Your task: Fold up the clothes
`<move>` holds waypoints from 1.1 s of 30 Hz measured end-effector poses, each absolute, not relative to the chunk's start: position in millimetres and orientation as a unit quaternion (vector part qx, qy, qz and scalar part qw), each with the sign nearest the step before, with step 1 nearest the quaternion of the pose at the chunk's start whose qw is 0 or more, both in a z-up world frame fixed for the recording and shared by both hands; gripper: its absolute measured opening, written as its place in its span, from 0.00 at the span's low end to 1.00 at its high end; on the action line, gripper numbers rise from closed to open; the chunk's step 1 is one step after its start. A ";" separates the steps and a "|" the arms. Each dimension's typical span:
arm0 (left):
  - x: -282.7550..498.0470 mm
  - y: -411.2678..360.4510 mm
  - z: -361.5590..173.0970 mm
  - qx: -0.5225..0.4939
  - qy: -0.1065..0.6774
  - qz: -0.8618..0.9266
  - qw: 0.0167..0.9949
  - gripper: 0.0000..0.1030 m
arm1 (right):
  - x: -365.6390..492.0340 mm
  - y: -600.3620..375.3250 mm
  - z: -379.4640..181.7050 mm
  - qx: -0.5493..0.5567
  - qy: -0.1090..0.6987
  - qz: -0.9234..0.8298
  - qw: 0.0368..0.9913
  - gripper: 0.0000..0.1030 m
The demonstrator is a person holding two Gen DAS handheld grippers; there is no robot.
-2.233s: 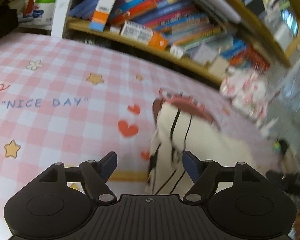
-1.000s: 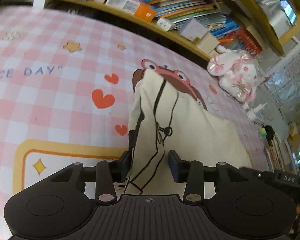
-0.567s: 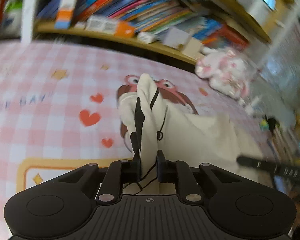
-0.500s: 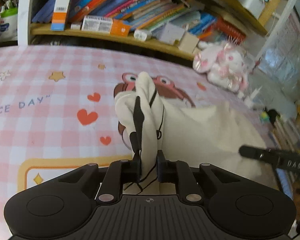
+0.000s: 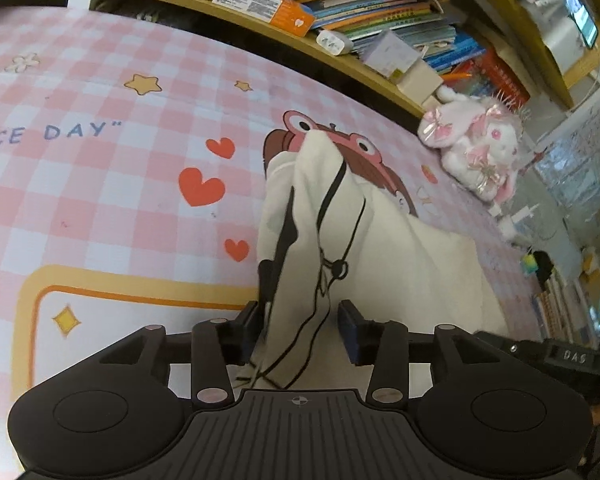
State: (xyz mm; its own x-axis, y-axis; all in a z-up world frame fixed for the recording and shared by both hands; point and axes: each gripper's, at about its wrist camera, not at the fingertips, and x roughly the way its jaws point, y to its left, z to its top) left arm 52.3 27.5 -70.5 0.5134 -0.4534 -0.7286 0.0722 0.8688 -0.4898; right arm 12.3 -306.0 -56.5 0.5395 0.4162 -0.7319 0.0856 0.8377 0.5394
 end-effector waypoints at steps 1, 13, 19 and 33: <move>52.5 25.2 -70.7 -0.203 0.467 -0.155 0.846 0.37 | 13.4 -305.1 -56.8 0.268 0.469 0.101 0.836 0.48; 40.6 5.5 -57.0 -0.138 0.457 -0.158 0.865 0.20 | 0.5 -268.8 -28.0 0.096 0.407 0.131 0.899 0.25; 46.5 13.6 -62.7 -0.162 0.471 -0.157 0.853 0.31 | 10.3 -294.2 -43.4 0.196 0.448 0.102 0.867 0.37; 47.1 15.1 -70.1 -0.189 0.469 -0.147 0.850 0.38 | 11.9 -308.6 -54.5 0.264 0.464 0.094 0.840 0.48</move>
